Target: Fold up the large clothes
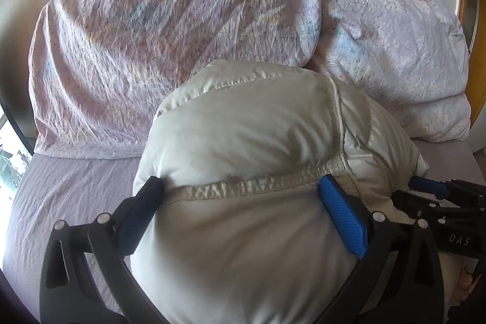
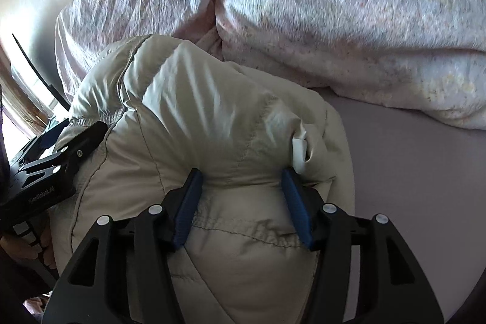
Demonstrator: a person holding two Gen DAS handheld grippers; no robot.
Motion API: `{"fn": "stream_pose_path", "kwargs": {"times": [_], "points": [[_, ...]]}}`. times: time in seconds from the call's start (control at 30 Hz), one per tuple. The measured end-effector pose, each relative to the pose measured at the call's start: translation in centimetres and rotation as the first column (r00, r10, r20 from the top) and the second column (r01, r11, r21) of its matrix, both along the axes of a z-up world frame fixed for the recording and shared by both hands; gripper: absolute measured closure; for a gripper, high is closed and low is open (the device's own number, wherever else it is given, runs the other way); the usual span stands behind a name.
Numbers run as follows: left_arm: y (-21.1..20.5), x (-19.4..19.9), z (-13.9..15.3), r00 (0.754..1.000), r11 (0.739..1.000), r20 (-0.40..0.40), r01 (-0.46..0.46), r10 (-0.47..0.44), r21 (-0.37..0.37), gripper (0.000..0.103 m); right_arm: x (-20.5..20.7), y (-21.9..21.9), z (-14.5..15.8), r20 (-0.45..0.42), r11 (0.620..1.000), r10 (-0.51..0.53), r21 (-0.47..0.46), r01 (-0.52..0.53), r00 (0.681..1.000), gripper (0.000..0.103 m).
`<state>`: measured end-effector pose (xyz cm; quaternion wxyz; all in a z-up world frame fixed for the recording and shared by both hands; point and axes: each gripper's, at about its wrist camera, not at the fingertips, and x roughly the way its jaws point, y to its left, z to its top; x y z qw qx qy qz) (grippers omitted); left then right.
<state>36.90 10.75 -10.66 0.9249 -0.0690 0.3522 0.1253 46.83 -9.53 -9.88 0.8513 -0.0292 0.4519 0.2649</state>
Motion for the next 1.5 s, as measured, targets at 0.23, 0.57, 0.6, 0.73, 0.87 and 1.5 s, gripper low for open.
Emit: {"fn": "stream_pose_path", "kwargs": {"times": [0.23,0.57,0.6,0.73,0.87,1.5], "points": [[0.1,-0.2,-0.6,1.000,1.000,0.029,-0.008,0.008,-0.002,0.002,0.1,-0.2,0.0,0.008,1.000,-0.002,0.016,0.002,1.000,0.045],[0.0,-0.3,-0.9,0.999,1.000,0.044,-0.020,0.019,0.013,0.002,-0.1,-0.1,-0.4,0.045,0.999,-0.016,0.036,0.015,0.999,0.045],[0.0,-0.3,-0.9,0.999,1.000,0.044,-0.021,0.020,0.015,0.002,-0.2,-0.1,-0.4,0.048,0.999,-0.018,0.036,0.016,0.999,0.045],[-0.1,-0.3,-1.1,0.998,0.999,0.049,-0.027,0.026,0.022,0.002,-0.4,-0.1,-0.8,0.067,0.999,-0.025,0.043,0.022,0.997,0.045],[-0.1,-0.3,-1.1,0.999,0.999,0.042,-0.028,0.026,0.029,0.002,-0.7,-0.1,-1.1,0.074,0.999,-0.038,0.042,0.035,0.997,0.045],[-1.0,-13.4,6.2,1.000,0.997,-0.005,0.027,-0.028,-0.067,0.002,-10.5,-2.4,7.7,-0.057,0.992,-0.115,-0.067,0.111,0.992,0.001]]}}
